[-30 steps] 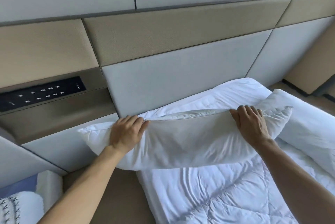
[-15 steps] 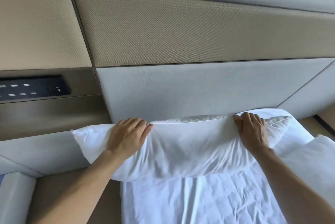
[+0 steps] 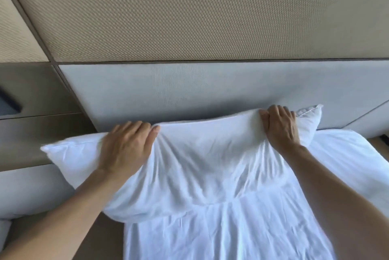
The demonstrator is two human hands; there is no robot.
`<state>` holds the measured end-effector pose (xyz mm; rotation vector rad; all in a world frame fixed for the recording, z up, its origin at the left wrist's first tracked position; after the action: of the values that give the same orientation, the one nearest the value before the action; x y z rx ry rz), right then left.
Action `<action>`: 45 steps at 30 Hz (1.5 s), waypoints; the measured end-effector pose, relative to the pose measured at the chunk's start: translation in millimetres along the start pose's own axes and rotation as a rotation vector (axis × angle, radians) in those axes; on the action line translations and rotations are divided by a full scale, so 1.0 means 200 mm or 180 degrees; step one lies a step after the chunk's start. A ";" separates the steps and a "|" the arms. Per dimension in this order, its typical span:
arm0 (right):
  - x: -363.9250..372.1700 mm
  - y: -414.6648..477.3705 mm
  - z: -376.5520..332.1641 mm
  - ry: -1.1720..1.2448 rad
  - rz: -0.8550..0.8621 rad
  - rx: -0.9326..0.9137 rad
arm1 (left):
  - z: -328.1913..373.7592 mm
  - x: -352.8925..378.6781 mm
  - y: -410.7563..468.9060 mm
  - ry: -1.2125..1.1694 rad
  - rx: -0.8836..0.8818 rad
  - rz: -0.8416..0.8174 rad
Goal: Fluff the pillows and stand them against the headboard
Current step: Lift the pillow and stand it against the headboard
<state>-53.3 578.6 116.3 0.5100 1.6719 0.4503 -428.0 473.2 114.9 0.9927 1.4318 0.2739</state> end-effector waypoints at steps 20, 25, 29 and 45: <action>0.05 0.00 0.05 0.0235 0.0104 0.0216 | -0.07 0.07 0.14 0.0283 -0.0095 -0.0067; 0.17 -0.04 0.10 -0.0019 -0.0387 0.0426 | -0.07 0.19 0.14 0.0234 -0.0010 -0.0340; 0.23 -0.09 0.07 -0.0125 -0.0567 0.0342 | -0.08 0.27 0.03 0.0260 -0.0151 -0.0681; -0.04 -0.11 -0.02 -0.0398 -0.0870 0.0533 | 0.04 0.14 0.01 -0.0088 -0.0126 -0.1275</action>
<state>-58.6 555.4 111.8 0.4143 1.6364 0.0774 -414.5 490.8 95.7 0.6554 1.5573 -0.0062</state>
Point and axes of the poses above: each hand's wrist, its own y-axis towards the middle knuckle, its own x-axis out of the palm, z = x × y, the point moved 9 cm from there along y, towards the middle knuckle, and after that the axes turned 12 degrees about x, right-handed, at the moved point
